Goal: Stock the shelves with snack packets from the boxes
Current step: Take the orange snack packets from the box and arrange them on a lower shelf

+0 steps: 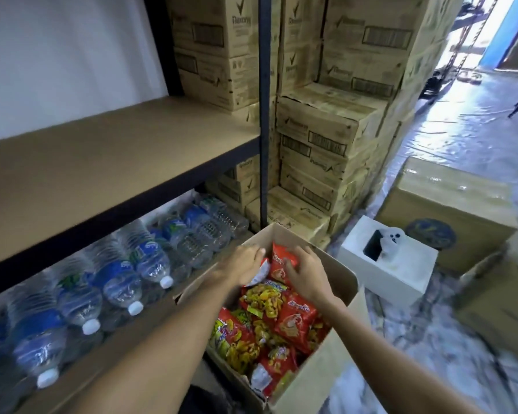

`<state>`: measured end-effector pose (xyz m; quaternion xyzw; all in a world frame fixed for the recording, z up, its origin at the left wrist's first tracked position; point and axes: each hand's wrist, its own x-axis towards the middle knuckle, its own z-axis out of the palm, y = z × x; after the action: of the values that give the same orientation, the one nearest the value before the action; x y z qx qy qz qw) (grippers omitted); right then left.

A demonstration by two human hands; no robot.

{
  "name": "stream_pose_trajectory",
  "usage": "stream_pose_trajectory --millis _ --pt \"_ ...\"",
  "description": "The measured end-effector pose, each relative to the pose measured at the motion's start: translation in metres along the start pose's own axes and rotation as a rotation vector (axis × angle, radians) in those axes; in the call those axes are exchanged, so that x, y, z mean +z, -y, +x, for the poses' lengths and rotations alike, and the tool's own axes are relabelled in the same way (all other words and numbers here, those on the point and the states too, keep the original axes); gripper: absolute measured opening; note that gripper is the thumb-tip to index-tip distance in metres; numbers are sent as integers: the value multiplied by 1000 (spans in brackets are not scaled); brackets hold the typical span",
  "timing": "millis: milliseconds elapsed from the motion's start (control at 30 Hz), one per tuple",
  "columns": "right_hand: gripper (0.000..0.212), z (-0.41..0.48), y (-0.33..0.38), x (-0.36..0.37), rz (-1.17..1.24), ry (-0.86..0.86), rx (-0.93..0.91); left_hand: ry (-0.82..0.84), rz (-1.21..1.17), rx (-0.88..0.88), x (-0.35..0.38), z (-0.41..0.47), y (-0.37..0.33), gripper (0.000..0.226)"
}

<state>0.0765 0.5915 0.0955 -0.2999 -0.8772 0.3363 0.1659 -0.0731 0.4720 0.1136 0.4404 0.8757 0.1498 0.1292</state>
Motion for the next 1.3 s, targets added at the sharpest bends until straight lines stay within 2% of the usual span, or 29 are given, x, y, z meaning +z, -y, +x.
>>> stream_pose_trajectory --millis 167,300,400,667,800,967,1200,1300 --pt "24 -1 -34 22 75 20 135 190 -93 -131 49 19 13 48" --pt "32 3 -51 41 103 53 219 319 -131 -202 75 35 34 59" --pt "32 12 -61 57 134 41 297 361 -182 -220 85 50 42 59" --pt "41 40 -75 94 334 -81 486 365 -236 -203 127 73 66 68" --pt "41 53 -74 110 354 -112 589 357 -264 -226 142 76 77 68" --pt "24 58 -76 110 371 -154 715 335 -334 -238 153 83 79 67" --pt "21 52 -76 108 438 -234 711 312 -337 -306 164 87 67 68" --pt "18 41 -77 100 352 -247 675 316 -268 -279 166 91 67 61"
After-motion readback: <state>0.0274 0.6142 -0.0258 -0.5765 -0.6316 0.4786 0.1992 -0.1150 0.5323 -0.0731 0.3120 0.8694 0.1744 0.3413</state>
